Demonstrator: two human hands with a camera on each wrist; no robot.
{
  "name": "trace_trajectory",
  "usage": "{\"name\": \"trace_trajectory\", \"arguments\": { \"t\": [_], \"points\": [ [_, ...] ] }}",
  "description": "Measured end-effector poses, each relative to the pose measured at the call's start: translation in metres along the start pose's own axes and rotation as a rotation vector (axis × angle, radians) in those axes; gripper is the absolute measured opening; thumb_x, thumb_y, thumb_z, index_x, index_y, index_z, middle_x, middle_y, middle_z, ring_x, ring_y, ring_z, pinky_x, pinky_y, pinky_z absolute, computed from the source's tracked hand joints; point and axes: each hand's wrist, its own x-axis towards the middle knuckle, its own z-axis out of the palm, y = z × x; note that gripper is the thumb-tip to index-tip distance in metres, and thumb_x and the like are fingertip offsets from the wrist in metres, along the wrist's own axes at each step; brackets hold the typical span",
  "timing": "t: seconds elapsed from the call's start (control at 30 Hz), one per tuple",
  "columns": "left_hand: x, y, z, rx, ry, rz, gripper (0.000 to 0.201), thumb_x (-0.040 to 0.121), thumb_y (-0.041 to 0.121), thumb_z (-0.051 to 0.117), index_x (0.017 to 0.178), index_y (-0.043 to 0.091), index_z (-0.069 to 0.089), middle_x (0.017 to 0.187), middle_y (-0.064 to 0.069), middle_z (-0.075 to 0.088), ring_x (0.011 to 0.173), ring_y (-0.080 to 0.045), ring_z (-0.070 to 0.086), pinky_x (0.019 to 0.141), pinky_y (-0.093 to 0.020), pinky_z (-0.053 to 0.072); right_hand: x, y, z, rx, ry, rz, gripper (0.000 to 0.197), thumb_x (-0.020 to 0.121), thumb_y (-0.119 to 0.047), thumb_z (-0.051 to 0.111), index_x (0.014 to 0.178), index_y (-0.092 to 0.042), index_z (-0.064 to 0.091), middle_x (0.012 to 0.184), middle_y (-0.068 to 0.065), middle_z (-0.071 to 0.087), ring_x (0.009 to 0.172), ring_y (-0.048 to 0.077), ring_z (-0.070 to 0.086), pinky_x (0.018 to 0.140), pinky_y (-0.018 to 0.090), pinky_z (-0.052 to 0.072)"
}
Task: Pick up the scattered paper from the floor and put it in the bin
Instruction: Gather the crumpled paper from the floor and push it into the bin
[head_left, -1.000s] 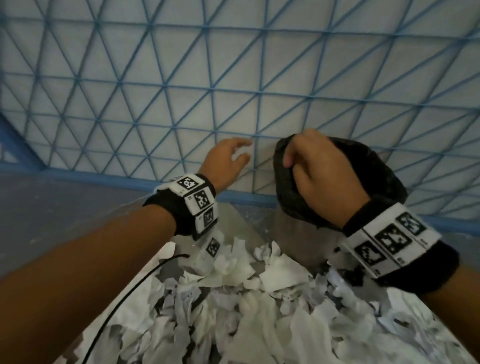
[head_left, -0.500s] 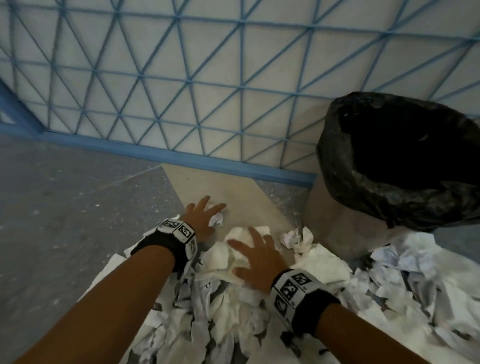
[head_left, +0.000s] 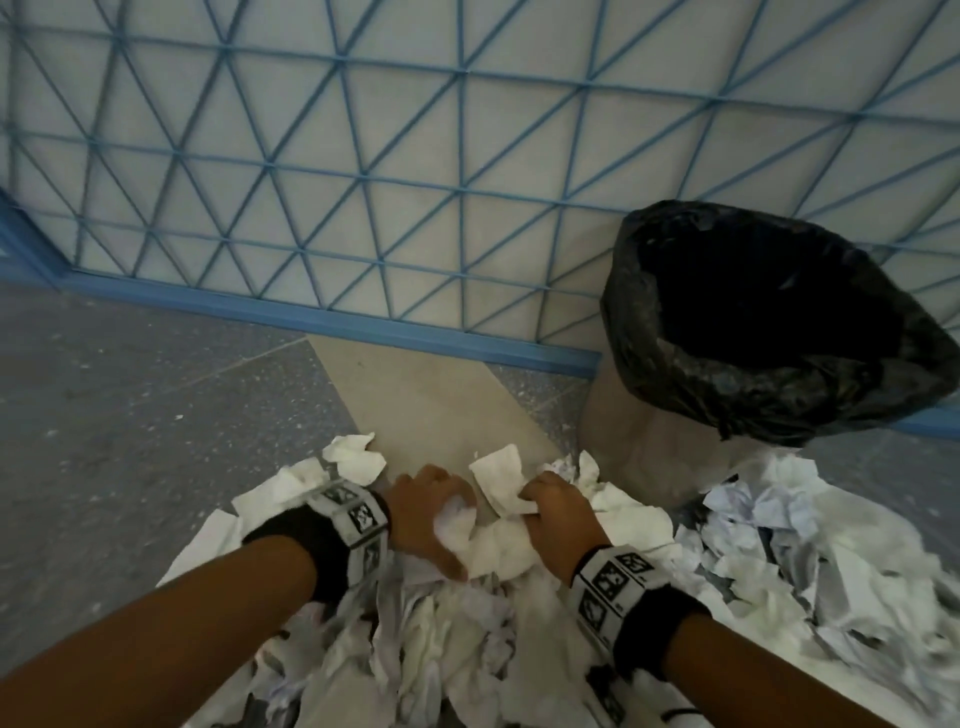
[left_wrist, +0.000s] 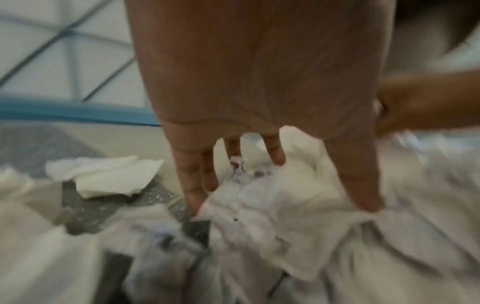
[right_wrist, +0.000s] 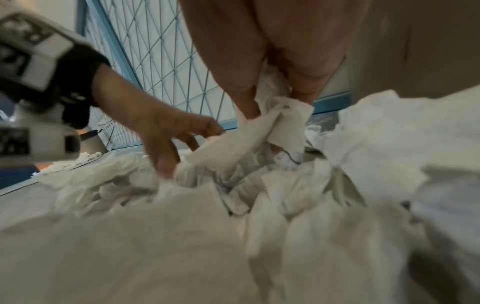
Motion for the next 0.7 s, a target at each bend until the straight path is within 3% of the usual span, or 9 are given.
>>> {"name": "trace_trajectory", "arguments": {
  "t": [0.13,0.23,0.37,0.4,0.47,0.53,0.6,0.63,0.7],
  "points": [
    [-0.009,0.015,0.009,0.080,0.158,-0.002,0.044,0.086,0.016,0.058,0.127,0.011,0.041,0.133,-0.016,0.037,0.115,-0.034,0.050,0.098,-0.041,0.042,-0.009,-0.021,-0.027,-0.020,0.000,-0.025,0.026,0.091,-0.003,0.044,0.108,-0.002,0.064,0.121,0.018,0.057,0.114,0.027,0.054,0.091,0.026,0.033],
    [-0.018,0.019,-0.021,-0.028,0.360,-0.030,0.038,0.085,0.011,0.059,0.122,0.006,0.050,0.127,-0.018,0.050,0.113,-0.031,0.054,0.091,-0.030,0.042,-0.023,-0.049,-0.064,-0.030,0.075,-0.116,0.028,0.091,-0.004,0.045,0.112,-0.005,0.064,0.121,0.017,0.058,0.114,0.029,0.054,0.090,0.027,0.036],
    [-0.048,0.039,-0.084,-0.533,0.681,0.048,0.022,0.080,0.007,0.068,0.100,0.007,0.060,0.099,-0.009,0.058,0.084,-0.024,0.059,0.045,-0.007,0.046,-0.043,-0.086,-0.139,0.024,0.354,-0.291,0.027,0.089,-0.001,0.047,0.108,-0.002,0.066,0.116,0.022,0.063,0.108,0.033,0.058,0.090,0.035,0.044],
    [-0.055,0.046,-0.102,-0.650,0.732,0.083,0.020,0.080,0.005,0.068,0.098,0.007,0.060,0.096,-0.010,0.059,0.077,-0.023,0.058,0.042,-0.005,0.046,-0.047,-0.092,-0.162,0.043,0.440,-0.316,0.025,0.088,-0.001,0.048,0.106,0.000,0.066,0.113,0.023,0.064,0.106,0.034,0.060,0.087,0.035,0.045],
    [-0.071,0.071,-0.132,-0.803,0.798,0.206,0.024,0.080,-0.001,0.066,0.103,-0.003,0.061,0.096,-0.018,0.063,0.074,-0.023,0.058,0.043,-0.008,0.050,-0.053,-0.094,-0.205,0.094,0.612,-0.333,0.022,0.086,0.000,0.051,0.103,0.001,0.064,0.108,0.022,0.067,0.102,0.032,0.062,0.077,0.026,0.039],
    [-0.079,0.102,-0.156,-0.925,0.887,0.345,0.031,0.077,-0.003,0.067,0.107,-0.008,0.060,0.103,-0.029,0.065,0.082,-0.022,0.059,0.050,-0.014,0.053,-0.056,-0.083,-0.238,0.146,0.764,-0.289,0.022,0.084,0.002,0.053,0.105,-0.001,0.059,0.104,0.019,0.067,0.098,0.029,0.061,0.065,0.019,0.031],
    [-0.081,0.139,-0.171,-1.011,1.038,0.472,0.031,0.072,0.008,0.072,0.100,-0.001,0.062,0.107,-0.026,0.066,0.086,-0.020,0.059,0.062,-0.024,0.056,-0.057,-0.063,-0.257,0.175,0.868,-0.205,0.025,0.083,0.002,0.053,0.108,-0.003,0.053,0.104,0.020,0.066,0.099,0.031,0.060,0.069,0.026,0.033],
    [-0.082,0.159,-0.173,-1.013,1.128,0.511,0.032,0.068,0.014,0.074,0.097,0.005,0.062,0.103,-0.020,0.067,0.087,-0.018,0.059,0.069,-0.024,0.055,-0.055,-0.052,-0.261,0.192,0.901,-0.155,0.027,0.083,0.001,0.053,0.110,-0.003,0.051,0.106,0.021,0.064,0.100,0.033,0.060,0.073,0.029,0.035],
    [-0.078,0.194,-0.168,-0.952,1.294,0.523,0.031,0.070,0.013,0.074,0.097,0.005,0.060,0.099,-0.012,0.062,0.088,-0.020,0.060,0.068,-0.007,0.044,-0.050,-0.028,-0.260,0.215,0.874,-0.022,0.033,0.086,-0.002,0.051,0.119,-0.003,0.046,0.115,0.024,0.060,0.106,0.036,0.057,0.078,0.030,0.034]
  ]
}}
